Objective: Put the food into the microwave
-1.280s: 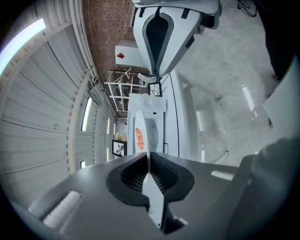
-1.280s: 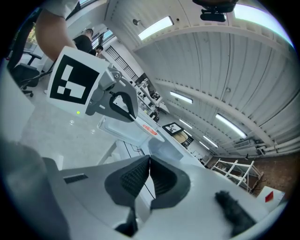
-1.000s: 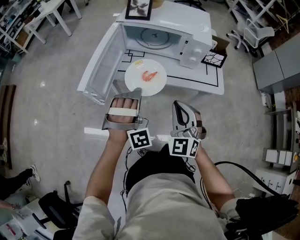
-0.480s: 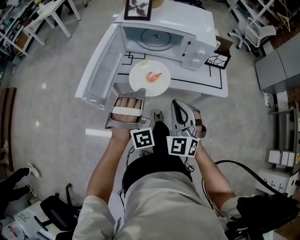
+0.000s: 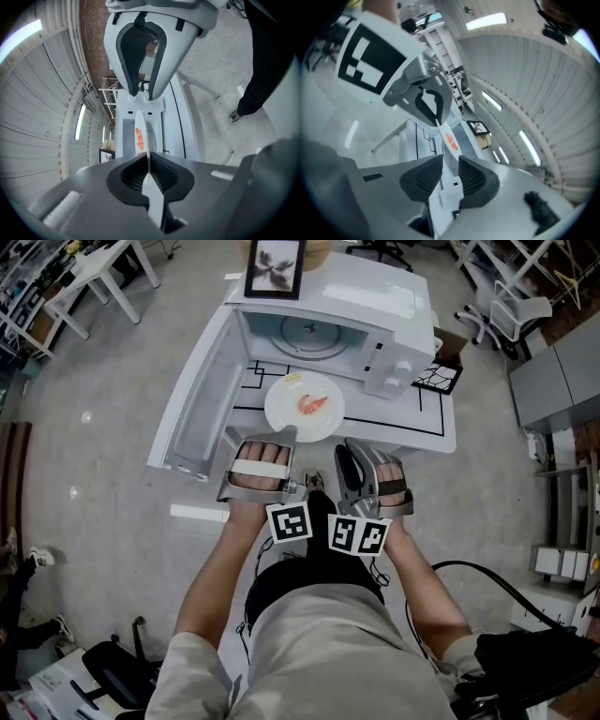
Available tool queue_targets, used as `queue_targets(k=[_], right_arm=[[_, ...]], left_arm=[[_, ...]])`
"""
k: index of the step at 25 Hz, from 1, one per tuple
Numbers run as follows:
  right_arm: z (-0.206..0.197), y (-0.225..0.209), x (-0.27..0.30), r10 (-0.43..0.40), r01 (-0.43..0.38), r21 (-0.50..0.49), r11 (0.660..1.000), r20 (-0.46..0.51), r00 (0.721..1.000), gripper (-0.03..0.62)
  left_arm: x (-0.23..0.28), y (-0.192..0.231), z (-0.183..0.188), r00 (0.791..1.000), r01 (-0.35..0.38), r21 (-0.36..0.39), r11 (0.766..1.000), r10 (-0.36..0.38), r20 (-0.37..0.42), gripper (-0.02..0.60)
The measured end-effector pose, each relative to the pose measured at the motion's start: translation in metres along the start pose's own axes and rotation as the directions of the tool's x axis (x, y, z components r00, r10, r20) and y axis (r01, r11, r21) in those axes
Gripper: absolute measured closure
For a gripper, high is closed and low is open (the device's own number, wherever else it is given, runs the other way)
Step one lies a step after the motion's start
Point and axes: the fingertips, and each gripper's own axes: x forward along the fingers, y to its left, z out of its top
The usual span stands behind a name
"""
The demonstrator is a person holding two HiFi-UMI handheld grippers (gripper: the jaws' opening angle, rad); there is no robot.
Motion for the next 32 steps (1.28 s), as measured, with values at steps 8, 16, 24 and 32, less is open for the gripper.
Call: queue_targets(k=[8,16,24,32], right_arm=[[0.000,0.000,0.055,-0.047,0.044,-0.382,0.923,0.001,0.999,0.496],[-0.008,0.002,0.098,-0.014,0.008,-0.440,0.898,-0.010,1.000,0.563],[-0.016,0.008,0.129,0.026,-0.049,-0.446,0.894,-0.057,0.998,0.569],[-0.021,0.012,0.153,0.018,-0.046,-0.437,0.898,-0.068,0.998,0.569]], left_arm=[[0.036,0.008,0.008,1.000,0.001,0.011,1.000,-0.001,0.026,0.560],[0.067,0.010,0.008,1.000,0.010,0.018,1.000,-0.010,0.025,0.560],[0.097,0.004,-0.001,0.999,-0.028,-0.016,0.999,0.028,0.020,0.551],[0.110,-0.007,-0.018,1.000,0.011,-0.165,0.986,-0.010,0.010,0.534]])
